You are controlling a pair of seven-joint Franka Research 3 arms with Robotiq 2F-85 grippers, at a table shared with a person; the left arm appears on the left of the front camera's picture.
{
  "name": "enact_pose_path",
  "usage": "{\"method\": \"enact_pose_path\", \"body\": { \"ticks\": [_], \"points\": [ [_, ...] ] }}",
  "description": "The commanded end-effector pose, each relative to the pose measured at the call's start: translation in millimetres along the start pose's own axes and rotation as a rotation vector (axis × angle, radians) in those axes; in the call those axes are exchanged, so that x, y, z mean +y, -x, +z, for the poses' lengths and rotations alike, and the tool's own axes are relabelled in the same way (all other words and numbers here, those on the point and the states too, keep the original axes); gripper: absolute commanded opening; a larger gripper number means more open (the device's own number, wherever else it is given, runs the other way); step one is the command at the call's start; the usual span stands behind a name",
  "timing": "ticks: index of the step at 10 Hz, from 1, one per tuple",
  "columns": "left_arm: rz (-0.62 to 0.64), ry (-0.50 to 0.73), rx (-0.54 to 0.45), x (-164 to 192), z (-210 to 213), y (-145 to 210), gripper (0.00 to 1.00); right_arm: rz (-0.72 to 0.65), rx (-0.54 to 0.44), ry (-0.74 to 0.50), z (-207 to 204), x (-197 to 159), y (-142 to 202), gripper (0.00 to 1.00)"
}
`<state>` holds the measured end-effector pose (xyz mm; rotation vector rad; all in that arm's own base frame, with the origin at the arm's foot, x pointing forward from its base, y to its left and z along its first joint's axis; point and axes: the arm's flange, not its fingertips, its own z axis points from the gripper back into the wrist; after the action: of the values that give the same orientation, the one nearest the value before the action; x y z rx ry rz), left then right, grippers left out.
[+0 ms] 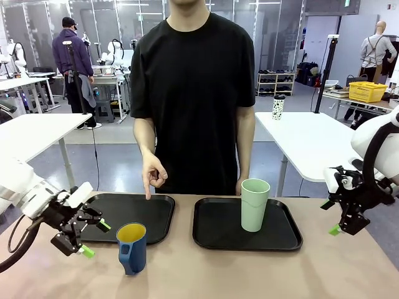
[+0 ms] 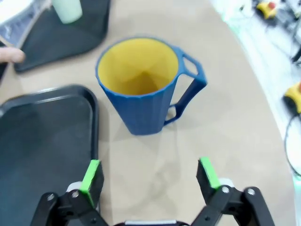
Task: Sort and store the cups by type.
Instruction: Pick up the Handle plastic cup and place it into the empty Flat Tray.
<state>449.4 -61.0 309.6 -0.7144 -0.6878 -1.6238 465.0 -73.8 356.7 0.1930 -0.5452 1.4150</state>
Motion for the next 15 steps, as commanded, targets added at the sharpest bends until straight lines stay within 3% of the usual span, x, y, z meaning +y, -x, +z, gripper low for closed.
{"method": "enact_pose_path", "body": {
  "ticks": [1,6,9,11,15],
  "points": [
    [0.036,0.041,-0.191,14,5,22,1.00,-0.015,-0.019,0.003,-1,-4,-1,1.00],
    [0.059,0.023,-0.482,12,-7,49,1.00,-0.015,-0.019,0.003,-1,-4,-1,1.00],
    [0.034,0.027,-0.525,6,-20,56,1.00,-0.015,-0.019,0.003,-1,-4,-1,1.00],
    [0.071,0.028,-0.478,6,-19,55,1.00,-0.015,-0.019,0.003,-1,-4,-1,1.00],
    [0.065,0.034,-0.490,4,-21,56,1.00,-0.015,-0.019,0.003,-1,-4,-1,1.00]
  ]
}}
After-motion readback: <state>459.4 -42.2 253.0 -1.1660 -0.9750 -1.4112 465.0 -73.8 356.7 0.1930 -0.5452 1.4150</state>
